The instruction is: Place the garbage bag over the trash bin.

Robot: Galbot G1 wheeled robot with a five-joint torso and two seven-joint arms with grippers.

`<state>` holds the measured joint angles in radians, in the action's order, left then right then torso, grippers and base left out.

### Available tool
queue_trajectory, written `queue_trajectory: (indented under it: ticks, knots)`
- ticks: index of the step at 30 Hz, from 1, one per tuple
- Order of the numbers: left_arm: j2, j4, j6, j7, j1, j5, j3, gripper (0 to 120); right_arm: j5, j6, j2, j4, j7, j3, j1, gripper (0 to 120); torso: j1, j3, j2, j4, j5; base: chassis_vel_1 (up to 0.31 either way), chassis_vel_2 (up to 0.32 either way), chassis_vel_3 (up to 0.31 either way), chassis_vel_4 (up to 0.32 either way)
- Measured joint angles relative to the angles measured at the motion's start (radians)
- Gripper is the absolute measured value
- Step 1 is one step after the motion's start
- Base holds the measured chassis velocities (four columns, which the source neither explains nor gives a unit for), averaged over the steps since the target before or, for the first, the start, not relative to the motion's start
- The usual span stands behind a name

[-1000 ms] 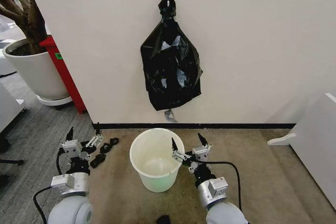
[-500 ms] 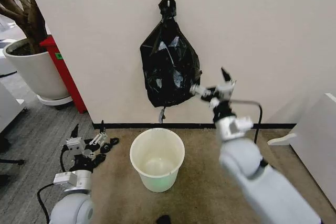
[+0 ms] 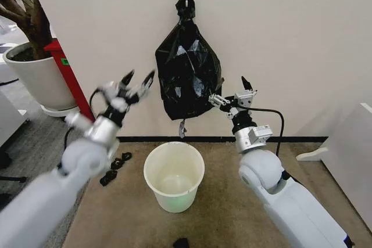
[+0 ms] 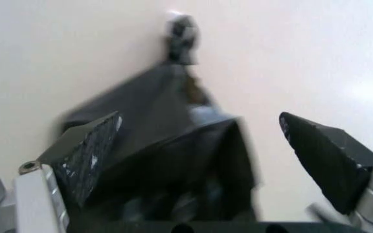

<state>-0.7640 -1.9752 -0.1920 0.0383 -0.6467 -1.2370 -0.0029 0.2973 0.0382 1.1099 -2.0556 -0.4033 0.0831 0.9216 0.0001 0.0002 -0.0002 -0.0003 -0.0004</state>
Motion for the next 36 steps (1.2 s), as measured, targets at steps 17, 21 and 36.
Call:
queue_trajectory:
  ticks: [17,21,36]
  knots:
    - [-0.11,-0.001,0.152,0.37,0.35,-0.034,0.337,79,-0.014,-0.024,0.049,0.018,-0.002,0.059,0.047,100,0.0,0.0,0.0,0.0,0.0006,0.0,0.0,0.0,0.0]
    - [-0.082,-0.053,0.177,0.389,0.286,-0.02,0.286,80,-0.017,-0.024,0.058,0.018,-0.003,0.058,0.05,100,0.0,0.0,0.0,0.0004,0.0003,0.0,0.0,0.0,0.0]
    - [-0.022,-0.138,0.194,0.35,0.096,-0.008,0.106,83,-0.057,-0.027,0.12,0.038,-0.003,-0.004,0.047,100,0.0,0.0,0.0,0.0005,0.0002,0.0,0.0,0.0,0.0]
